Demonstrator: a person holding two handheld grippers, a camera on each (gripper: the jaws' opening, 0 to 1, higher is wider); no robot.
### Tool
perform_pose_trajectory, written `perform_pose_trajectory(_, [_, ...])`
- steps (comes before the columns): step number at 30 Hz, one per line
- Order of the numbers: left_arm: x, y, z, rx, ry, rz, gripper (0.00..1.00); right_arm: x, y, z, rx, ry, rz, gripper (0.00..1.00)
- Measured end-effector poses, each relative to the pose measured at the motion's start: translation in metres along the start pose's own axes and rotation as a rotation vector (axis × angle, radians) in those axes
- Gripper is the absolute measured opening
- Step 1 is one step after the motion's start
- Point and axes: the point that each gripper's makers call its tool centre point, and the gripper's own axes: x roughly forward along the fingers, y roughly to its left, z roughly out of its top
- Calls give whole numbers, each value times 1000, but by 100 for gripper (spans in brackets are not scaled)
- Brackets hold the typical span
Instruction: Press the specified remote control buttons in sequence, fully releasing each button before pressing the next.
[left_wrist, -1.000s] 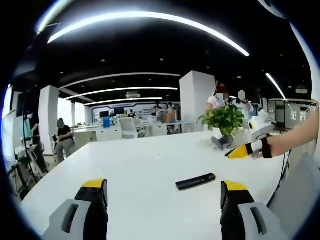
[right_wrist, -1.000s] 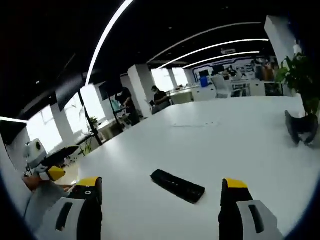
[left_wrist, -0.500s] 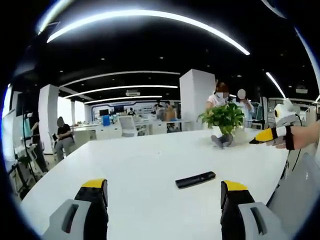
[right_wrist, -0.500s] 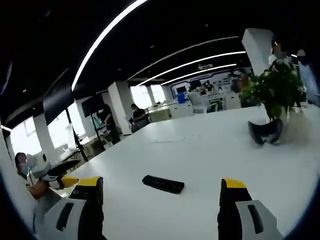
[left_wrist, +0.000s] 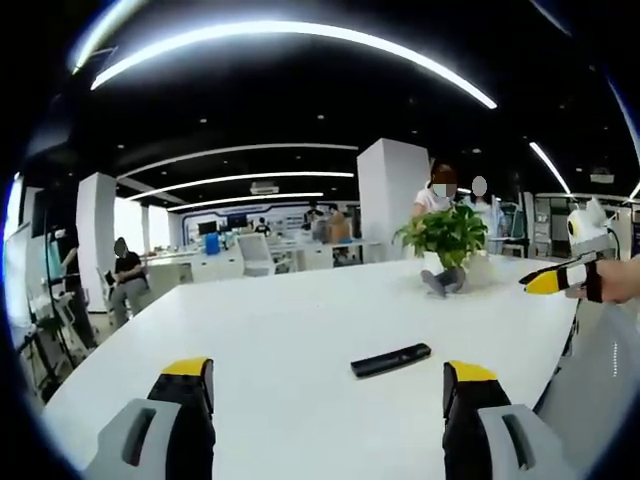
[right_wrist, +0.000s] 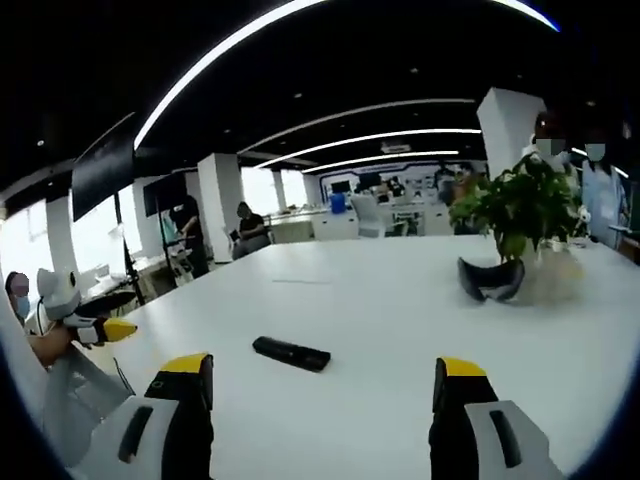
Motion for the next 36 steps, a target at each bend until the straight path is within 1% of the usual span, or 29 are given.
perform_pose_trajectory(4, [0,1,1,-16,-3,2,99,-3,3,1,14,-6,-8,91])
perform_pose_trajectory(7, [1,0,-1,-9,4,-1,99,-4,5,8,-12,-35,-14,91])
perform_pose_trajectory(9, [0,0,-1,-7,4,0,99,-3,4,9,-16,-40,-23,91])
perform_pose_trajectory(12, [0,1,-1,-15,3,2,99,-2,5,5,-30,-32,-29,91])
perform_pose_trajectory(15, [0,3,0,-15,-5,11,98,-2,3,0,-64,-14,-38,92])
perform_pose_trajectory(17, [-1,4,0,-18,-3,17,98,-1,3,-1,-70,-10,-30,92])
perform_pose_trajectory(20, [-1,5,-1,-23,0,23,98,0,4,-2,-71,-2,-14,91])
perform_pose_trajectory(30, [-1,5,0,-24,-2,24,98,-1,3,-3,-82,-5,-12,91])
perform_pose_trajectory(36, [0,5,-2,-29,9,20,98,1,5,-5,-112,3,-8,91])
